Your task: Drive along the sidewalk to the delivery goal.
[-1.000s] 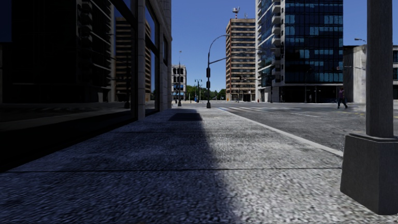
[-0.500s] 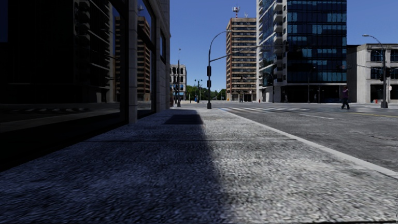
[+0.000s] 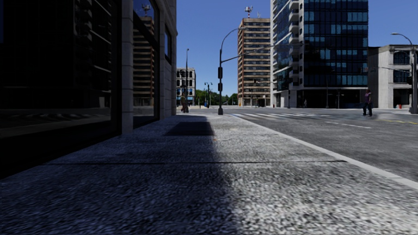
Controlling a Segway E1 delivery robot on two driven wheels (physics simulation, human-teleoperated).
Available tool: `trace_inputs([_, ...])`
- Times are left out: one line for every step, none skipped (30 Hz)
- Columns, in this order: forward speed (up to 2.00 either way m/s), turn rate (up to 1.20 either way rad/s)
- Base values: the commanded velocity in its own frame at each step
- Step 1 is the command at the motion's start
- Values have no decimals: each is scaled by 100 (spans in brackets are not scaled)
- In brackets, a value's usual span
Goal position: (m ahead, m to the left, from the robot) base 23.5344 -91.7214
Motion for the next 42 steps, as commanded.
trace_inputs([200, 0])
trace_inputs([200, 0])
trace_inputs([200, 0])
trace_inputs([200, 0])
trace_inputs([200, 0])
trace_inputs([200, 0])
trace_inputs([200, 0])
trace_inputs([200, 0])
trace_inputs([200, 0])
trace_inputs([200, 0])
trace_inputs([200, 0])
trace_inputs([200, 0])
trace_inputs([200, 0])
trace_inputs([200, 0])
trace_inputs([200, 0])
trace_inputs([200, 0])
trace_inputs([200, 0])
trace_inputs([200, 0])
trace_inputs([200, 0])
trace_inputs([200, 0])
trace_inputs([200, 0])
trace_inputs([200, 0])
trace_inputs([200, 0])
trace_inputs([200, 0])
trace_inputs([200, 0])
trace_inputs([200, 0])
trace_inputs([200, 0])
trace_inputs([200, 0])
trace_inputs([200, 0])
trace_inputs([200, 0])
trace_inputs([200, 0])
trace_inputs([200, 0])
trace_inputs([200, 0])
trace_inputs([200, 0])
trace_inputs([200, 0])
trace_inputs([200, 0])
trace_inputs([200, 0])
trace_inputs([200, 0])
trace_inputs([200, 0])
trace_inputs([200, 0])
trace_inputs([200, 0])
trace_inputs([200, 0])
